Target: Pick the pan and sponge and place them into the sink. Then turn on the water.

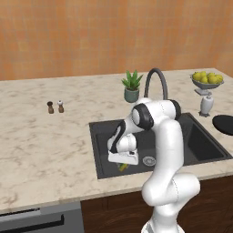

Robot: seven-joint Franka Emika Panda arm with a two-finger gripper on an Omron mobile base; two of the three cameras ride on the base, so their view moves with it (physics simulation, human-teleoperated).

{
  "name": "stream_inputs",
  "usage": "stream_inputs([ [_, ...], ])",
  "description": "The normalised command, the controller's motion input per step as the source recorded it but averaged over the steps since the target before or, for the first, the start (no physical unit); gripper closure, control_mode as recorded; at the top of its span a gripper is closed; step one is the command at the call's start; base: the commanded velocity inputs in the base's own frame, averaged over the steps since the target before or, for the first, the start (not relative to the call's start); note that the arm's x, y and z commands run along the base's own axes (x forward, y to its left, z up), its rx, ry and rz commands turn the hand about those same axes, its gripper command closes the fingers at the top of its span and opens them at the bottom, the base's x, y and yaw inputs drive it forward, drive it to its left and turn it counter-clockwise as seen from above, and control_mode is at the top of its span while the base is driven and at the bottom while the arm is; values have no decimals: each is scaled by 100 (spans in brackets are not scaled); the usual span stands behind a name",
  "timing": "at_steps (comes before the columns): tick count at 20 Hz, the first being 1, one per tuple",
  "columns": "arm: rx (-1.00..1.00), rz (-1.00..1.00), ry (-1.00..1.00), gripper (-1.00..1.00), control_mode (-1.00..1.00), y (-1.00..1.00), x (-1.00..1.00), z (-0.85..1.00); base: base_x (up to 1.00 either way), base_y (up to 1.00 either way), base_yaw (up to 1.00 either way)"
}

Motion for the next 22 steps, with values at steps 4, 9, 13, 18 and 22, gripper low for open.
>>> stream_inputs([
  [4,0,0,0,-100,-100,-1,0,5,0,0,0],
  [9,0,-1,-2,-100,-100,-24,-9,64,0,0,0],
  [13,-1,0,0,-100,-100,-38,-33,85,0,0,0],
  [18,-1,0,-9,-100,-100,-23,-41,100,0,0,0],
  [22,-5,5,-21,-100,-100,0,-43,100,0,0,0],
])
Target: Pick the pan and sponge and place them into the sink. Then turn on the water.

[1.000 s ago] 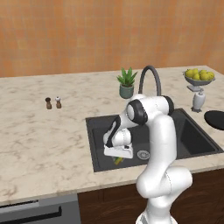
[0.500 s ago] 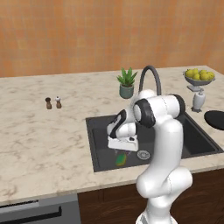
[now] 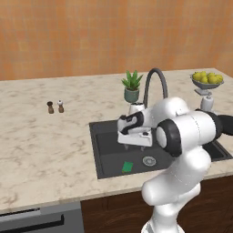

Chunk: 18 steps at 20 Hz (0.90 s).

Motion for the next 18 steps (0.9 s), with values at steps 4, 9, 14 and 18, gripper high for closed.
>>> stream_inputs([
  [4,-2,7,-17,-100,-100,0,-43,100,0,0,0],
  [9,0,8,-16,-100,-100,-2,-60,100,0,0,0],
  [14,0,7,-11,-100,-100,-2,-55,100,0,0,0],
  [18,0,14,-4,-100,-100,-5,-35,100,0,0,0],
])
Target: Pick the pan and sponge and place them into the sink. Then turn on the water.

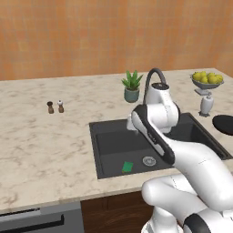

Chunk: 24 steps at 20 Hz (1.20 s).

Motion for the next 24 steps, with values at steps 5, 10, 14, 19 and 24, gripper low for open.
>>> stream_inputs([
  [5,-8,10,2,-100,-100,-15,-35,100,0,0,0],
  [10,-20,3,8,-100,-100,-11,-11,95,0,0,0],
  [14,-2,10,3,-100,-100,-3,0,4,0,0,0],
  [19,0,1,0,-100,-100,-1,0,0,0,0,0],
  [24,0,3,1,-100,-100,0,0,-12,0,0,0],
])
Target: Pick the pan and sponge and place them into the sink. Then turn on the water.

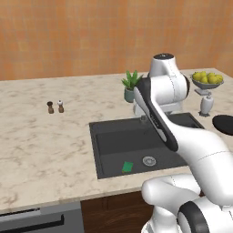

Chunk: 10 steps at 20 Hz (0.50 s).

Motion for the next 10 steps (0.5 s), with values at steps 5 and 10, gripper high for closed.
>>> stream_inputs([
  [5,0,0,0,-100,100,0,0,0,-47,-20,4],
  [10,0,0,0,-100,100,0,0,0,-44,-50,0],
])
